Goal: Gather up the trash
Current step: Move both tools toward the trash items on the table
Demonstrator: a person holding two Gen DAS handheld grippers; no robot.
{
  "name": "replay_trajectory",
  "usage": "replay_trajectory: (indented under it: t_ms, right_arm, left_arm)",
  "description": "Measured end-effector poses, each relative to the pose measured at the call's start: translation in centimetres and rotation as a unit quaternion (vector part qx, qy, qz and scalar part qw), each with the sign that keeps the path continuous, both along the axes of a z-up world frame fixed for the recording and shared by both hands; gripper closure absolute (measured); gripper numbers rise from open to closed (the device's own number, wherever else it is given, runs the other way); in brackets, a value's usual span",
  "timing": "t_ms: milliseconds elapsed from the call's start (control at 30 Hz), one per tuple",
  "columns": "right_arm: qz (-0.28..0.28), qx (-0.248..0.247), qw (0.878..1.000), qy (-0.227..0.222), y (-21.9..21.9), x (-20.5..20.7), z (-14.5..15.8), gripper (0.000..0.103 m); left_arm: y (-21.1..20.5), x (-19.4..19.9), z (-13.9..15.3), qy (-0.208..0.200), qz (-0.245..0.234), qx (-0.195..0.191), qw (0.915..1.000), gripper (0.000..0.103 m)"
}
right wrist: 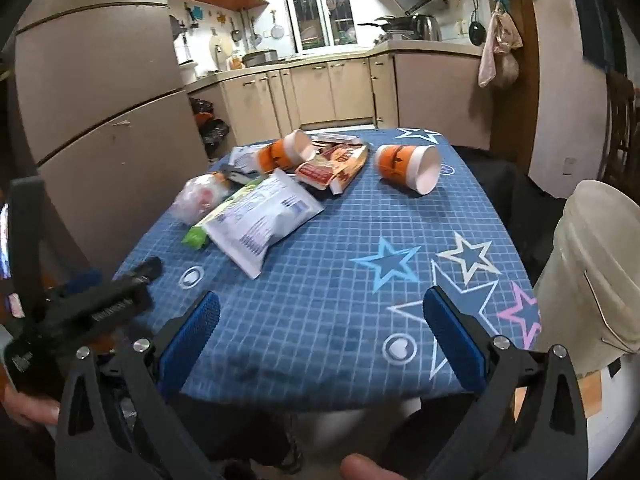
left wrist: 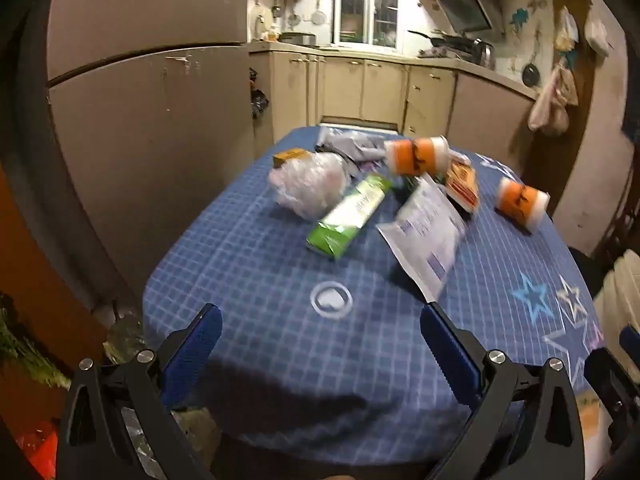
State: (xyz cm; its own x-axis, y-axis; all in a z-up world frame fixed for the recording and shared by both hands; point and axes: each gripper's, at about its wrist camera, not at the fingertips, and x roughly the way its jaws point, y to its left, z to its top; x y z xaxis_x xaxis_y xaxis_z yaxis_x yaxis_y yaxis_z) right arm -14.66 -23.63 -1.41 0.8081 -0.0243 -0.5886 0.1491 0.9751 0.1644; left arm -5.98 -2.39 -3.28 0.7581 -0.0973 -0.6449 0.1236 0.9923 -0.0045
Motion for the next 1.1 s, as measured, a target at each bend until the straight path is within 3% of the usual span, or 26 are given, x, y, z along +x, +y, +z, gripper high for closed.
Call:
replay_trajectory:
  t_ms: [300,633,933,1100]
  right_arm:
    - [-0.014,0.066,0.997,-0.025,-2.1,-2.0,0.6,0.005]
    - [0.048,0.096,0.994,-0.008,-0.8,-1.5,-0.3,0.005]
    - [0.035,0.055,0.998,-0.011,-1.8,2.2,0.0,0.005]
    - [0.052,0.002,0.999,-0.006,-1.1,6.3,-0.4,0.005]
  left_arm:
    - [1.5,-1.5,1.5,-0.002,0.010,-0.037,0.9993,0.003]
    - [2.8,-1.5,1.9,-0.019,0.034,-0.055,0.9977,0.003]
    - [6.8,5.0,3.1,-0.035,0.064,-0.015,0.9973,0.003]
    - [8.2,9.3,3.4,-0.033,0.068,-0.005,0.9972,0.003]
